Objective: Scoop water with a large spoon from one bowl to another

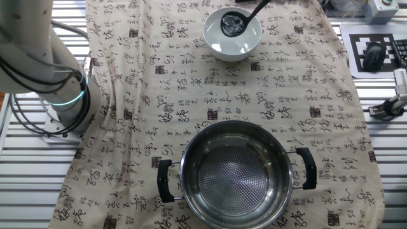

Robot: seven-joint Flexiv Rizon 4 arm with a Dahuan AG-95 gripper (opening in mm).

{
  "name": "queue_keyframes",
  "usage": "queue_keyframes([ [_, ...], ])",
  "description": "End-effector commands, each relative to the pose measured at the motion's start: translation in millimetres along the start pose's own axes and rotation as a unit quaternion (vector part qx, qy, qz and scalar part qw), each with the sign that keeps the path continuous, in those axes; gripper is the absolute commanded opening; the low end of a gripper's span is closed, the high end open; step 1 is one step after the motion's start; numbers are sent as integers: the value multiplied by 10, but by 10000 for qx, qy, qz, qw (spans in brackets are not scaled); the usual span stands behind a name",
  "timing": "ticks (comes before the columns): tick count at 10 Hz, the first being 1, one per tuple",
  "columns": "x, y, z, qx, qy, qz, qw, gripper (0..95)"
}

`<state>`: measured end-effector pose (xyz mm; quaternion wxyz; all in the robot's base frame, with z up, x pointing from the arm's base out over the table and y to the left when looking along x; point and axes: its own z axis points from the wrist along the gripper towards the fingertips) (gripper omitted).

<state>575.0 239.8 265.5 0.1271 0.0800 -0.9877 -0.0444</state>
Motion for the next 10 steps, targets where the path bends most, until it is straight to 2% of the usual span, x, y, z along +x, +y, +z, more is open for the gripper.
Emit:
queue_keyframes([
  [1, -3, 1, -13, -27, 16, -42, 10000, 0],
  [3, 15, -27, -31, -60, 31, -86, 9999, 0],
  [10, 207, -330, -196, -121, 181, -388, 9990, 0],
])
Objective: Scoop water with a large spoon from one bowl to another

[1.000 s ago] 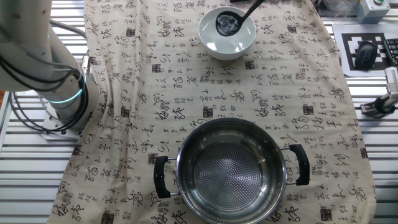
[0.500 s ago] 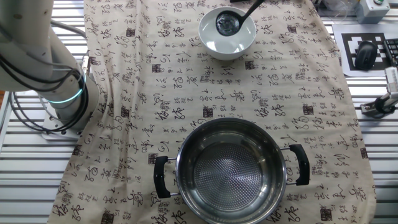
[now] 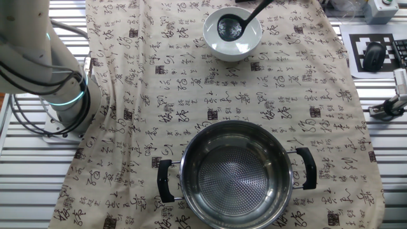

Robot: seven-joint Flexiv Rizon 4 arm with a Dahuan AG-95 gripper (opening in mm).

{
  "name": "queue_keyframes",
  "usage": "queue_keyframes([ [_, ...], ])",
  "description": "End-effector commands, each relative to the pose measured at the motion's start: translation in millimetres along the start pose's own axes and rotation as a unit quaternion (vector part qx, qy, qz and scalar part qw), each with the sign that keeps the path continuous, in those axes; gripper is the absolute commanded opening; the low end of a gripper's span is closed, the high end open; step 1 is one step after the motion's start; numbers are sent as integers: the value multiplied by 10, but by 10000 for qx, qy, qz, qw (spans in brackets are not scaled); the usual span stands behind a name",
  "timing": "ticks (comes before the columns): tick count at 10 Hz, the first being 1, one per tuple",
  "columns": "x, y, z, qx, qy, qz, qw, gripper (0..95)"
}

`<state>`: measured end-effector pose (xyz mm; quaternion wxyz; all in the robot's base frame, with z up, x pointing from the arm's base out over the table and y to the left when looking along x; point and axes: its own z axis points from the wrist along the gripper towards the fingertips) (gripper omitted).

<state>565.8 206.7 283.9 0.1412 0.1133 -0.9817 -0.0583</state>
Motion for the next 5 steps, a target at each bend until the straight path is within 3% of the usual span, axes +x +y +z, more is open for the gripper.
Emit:
queue_keyframes([
  [1, 50, -105, -42, -15, 64, -104, 9999, 0],
  [5, 140, -430, -87, -26, 133, -379, 9992, 0],
])
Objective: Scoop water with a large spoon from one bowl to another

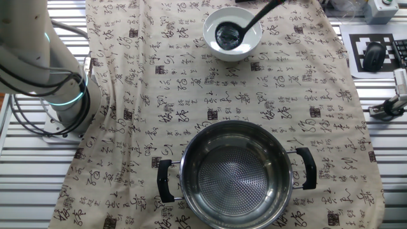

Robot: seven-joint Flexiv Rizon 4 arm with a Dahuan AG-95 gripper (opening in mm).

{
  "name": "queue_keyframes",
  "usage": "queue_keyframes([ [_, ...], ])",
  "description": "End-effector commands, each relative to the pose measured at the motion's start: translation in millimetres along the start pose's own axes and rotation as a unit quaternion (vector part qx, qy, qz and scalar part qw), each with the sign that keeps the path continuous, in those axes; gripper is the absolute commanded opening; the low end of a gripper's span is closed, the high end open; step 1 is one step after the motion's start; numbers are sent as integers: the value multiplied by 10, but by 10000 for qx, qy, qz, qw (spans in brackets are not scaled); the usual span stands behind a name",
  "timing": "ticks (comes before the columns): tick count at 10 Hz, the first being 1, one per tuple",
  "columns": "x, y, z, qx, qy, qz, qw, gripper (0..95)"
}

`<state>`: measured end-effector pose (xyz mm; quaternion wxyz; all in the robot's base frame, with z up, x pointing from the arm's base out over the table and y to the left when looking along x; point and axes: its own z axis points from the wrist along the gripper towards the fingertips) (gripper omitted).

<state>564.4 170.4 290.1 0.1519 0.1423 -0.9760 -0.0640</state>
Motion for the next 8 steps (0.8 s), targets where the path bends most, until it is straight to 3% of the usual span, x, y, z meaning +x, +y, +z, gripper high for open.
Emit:
queue_keyframes([
  [1, 53, -161, -13, 9, 19, -155, 9999, 0],
  [5, 170, -441, -64, 39, 93, -392, 9992, 0],
  [8, 235, -554, -96, 68, 137, -478, 9987, 0],
])
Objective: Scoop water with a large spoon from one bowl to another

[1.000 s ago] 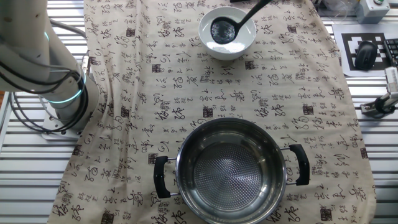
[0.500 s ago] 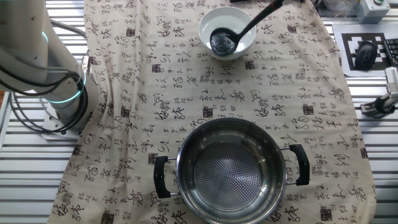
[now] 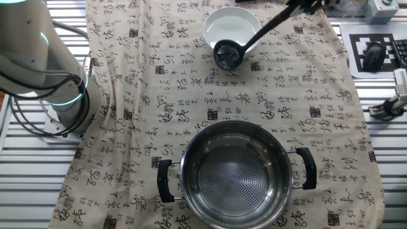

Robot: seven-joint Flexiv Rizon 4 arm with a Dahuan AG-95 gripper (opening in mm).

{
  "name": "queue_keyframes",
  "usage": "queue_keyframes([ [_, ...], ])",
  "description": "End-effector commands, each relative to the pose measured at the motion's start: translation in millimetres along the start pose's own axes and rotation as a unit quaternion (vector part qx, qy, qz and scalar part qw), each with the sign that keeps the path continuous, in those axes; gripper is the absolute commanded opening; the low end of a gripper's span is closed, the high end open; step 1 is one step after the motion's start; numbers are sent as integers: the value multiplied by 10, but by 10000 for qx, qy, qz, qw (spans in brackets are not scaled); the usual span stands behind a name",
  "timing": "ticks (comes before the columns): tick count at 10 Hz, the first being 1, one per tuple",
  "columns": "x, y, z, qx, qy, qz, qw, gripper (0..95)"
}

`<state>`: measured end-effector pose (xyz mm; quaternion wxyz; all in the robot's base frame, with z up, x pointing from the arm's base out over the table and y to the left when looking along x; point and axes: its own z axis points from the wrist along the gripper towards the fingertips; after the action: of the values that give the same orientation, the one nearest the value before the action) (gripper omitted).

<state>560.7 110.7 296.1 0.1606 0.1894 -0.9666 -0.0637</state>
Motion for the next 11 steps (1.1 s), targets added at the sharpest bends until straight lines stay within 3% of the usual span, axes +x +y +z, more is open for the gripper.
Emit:
queue_keyframes([
  [1, 30, -33, -22, 35, 39, -30, 10000, 0],
  [4, 75, -93, -42, 76, 61, -68, 9999, 0],
  [11, 75, -93, -42, -37, 22, 163, 9999, 0],
])
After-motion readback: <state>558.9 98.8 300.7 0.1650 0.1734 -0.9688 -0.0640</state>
